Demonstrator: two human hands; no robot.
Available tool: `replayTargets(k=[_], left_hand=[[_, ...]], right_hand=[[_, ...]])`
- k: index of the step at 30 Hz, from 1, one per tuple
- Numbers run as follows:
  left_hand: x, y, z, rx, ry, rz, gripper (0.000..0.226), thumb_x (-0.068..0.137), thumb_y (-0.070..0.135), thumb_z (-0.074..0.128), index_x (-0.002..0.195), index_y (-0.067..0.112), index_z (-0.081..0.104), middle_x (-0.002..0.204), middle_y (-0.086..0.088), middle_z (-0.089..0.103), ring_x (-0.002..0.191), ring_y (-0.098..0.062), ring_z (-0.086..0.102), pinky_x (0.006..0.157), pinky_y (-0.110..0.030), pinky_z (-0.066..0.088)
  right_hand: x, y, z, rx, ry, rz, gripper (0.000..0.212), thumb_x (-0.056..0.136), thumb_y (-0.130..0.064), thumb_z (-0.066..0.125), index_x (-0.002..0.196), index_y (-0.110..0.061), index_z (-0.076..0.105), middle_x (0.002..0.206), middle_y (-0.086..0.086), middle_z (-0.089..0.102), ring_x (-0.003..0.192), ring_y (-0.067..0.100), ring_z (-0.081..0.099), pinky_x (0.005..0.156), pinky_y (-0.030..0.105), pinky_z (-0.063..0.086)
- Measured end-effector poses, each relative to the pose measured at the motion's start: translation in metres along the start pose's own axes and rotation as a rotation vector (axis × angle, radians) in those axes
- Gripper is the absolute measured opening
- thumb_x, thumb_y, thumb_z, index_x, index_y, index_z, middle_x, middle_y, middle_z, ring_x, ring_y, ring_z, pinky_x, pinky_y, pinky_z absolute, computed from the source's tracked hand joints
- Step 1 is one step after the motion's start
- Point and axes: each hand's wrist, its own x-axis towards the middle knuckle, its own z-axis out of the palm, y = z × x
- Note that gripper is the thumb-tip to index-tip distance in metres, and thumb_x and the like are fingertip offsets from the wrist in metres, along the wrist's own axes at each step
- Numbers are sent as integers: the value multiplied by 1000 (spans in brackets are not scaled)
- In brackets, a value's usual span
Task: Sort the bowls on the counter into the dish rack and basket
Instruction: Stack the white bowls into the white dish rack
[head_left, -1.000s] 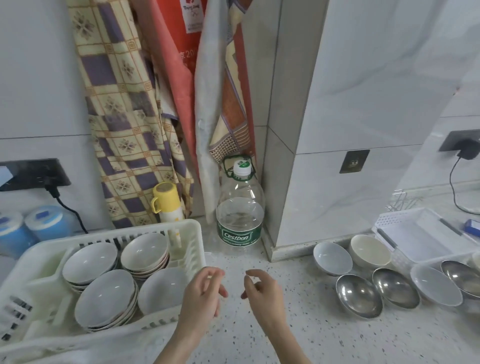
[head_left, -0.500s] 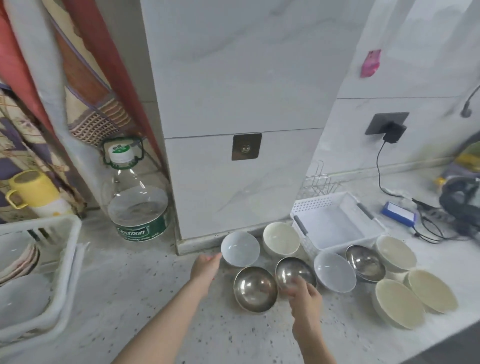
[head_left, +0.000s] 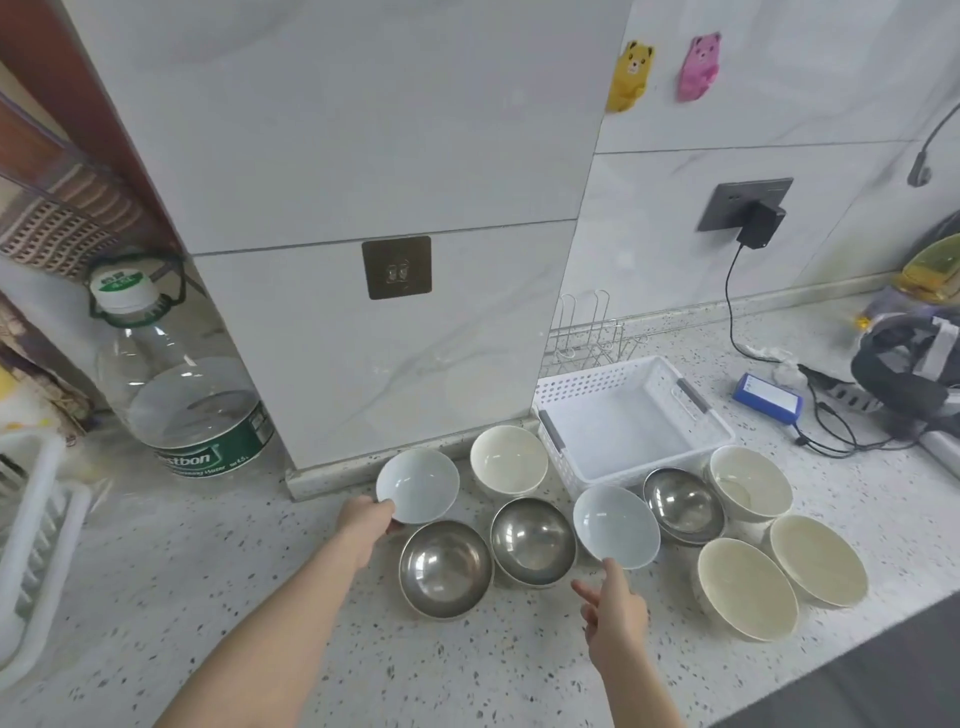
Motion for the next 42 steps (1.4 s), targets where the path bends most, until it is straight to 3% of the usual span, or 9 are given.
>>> replayTargets(k=[5,8,11,17,24,27,32,37,42], left_hand=[[-9,-7,-12,-16,74,21,25,89,-2,46,109,-8,60,79,-19,68,47,-15,45,46,-24,31],[-13,-16,-21,-70,99,13,28,92,1,46,114,-8,59,87,-23,73,53,-18,47,59,-32,45],[-18,-22,-29,-113,116,3,28,94,5,46,117,-5,59,86,-20,75,49,-14,34,60,-35,49],[-30,-30,-43,-203,105,19,30,94,3,45,121,-4,58,94,-20,75,47,-13,25,43,-23,22],[-44,-38,-67,-207,88,38,20,93,7,48,105,1,62,77,-11,73,46,-14,23,41,-22,23],[-51,-40,-83,-230,78,77,20,93,7,48,105,0,63,83,-14,74,46,-13,25,41,-22,24],[-66,-39,-124,-257,66,152,18,93,8,49,98,2,65,86,-16,75,47,-13,26,44,-22,25],[-82,-48,-193,-305,81,180,16,94,11,50,94,8,66,82,-14,76,48,-13,32,45,-24,29],[-92,-67,-274,-411,107,208,16,93,13,51,89,9,67,76,-11,77,40,-8,31,39,-19,26]], right_hand=[[9,-4,0,-43,-2,14,36,94,-35,50,121,-11,45,92,13,71,54,16,30,51,27,29],[9,-5,-1,14,-16,-1,36,94,-29,48,127,-13,47,97,9,70,59,16,36,53,27,29],[7,-8,0,75,-2,-9,35,94,-23,47,127,-11,51,94,5,67,62,16,45,51,26,29],[0,-7,0,177,105,7,21,91,-15,46,108,-9,55,99,15,71,56,13,34,50,25,28],[-30,12,2,254,250,-172,27,83,-22,45,104,-13,59,79,1,72,64,11,46,58,28,37],[-49,15,10,245,247,-252,27,82,-25,47,105,-17,58,78,-1,72,79,13,52,68,33,41],[-94,28,39,172,169,-382,7,81,-24,52,74,-23,54,79,5,70,72,11,51,65,30,41],[-145,60,88,43,44,-468,15,78,-24,53,72,-10,55,69,2,59,65,16,49,61,33,40],[-204,99,147,-55,-189,-528,18,81,-21,54,80,-8,66,70,1,71,69,14,51,58,29,39]])
